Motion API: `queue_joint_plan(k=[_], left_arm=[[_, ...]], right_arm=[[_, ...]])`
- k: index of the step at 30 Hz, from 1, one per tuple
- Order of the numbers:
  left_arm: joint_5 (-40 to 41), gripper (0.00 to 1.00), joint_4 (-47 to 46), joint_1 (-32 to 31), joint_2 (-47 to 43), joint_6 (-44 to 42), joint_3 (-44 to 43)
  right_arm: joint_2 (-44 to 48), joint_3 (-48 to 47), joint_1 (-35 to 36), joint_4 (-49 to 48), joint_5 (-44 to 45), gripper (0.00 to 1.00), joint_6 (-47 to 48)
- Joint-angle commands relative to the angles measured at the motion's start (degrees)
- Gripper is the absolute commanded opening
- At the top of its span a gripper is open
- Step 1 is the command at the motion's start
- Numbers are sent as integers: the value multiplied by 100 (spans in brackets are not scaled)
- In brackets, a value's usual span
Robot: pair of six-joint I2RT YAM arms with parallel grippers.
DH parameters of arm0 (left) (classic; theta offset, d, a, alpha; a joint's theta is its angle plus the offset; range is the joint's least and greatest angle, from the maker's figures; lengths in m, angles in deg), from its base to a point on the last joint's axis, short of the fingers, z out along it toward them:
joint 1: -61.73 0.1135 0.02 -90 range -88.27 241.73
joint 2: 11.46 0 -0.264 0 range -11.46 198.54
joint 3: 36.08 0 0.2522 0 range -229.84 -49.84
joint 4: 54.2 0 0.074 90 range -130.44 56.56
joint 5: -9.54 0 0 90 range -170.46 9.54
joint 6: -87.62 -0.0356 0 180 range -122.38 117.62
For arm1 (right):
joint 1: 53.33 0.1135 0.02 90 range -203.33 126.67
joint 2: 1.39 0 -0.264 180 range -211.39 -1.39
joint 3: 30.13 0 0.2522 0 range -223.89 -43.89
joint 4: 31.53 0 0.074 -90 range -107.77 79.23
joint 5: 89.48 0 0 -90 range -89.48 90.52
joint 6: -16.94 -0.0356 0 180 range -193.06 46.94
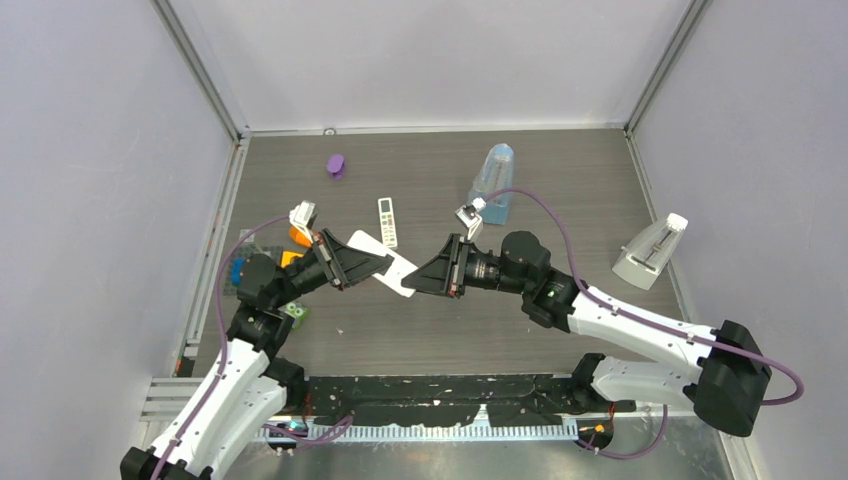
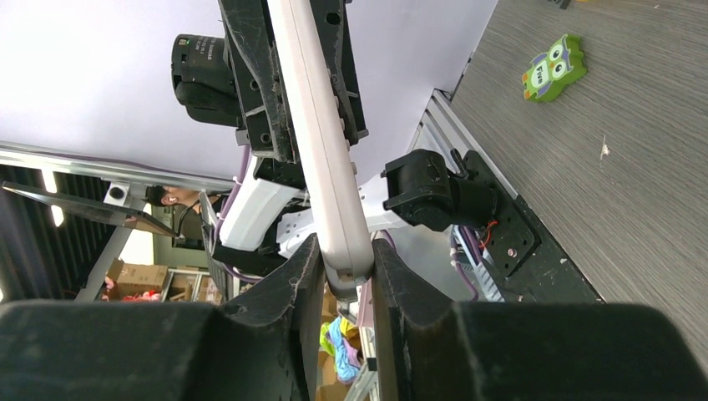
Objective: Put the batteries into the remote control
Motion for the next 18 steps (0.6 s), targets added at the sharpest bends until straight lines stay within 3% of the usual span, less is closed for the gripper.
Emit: queue_joint_plan(k=[1, 11, 18], left_arm=[[-522, 0, -1107, -368, -144, 524, -344], [-503, 0, -1113, -438, -223, 534, -180], [-524, 0, -1109, -451, -200, 280, -141]], right_arm=[[-465, 34, 97, 99, 816, 16, 46], [-871, -97, 242, -224, 1512, 22, -247], [-760, 86, 244, -239, 2155, 38, -713]])
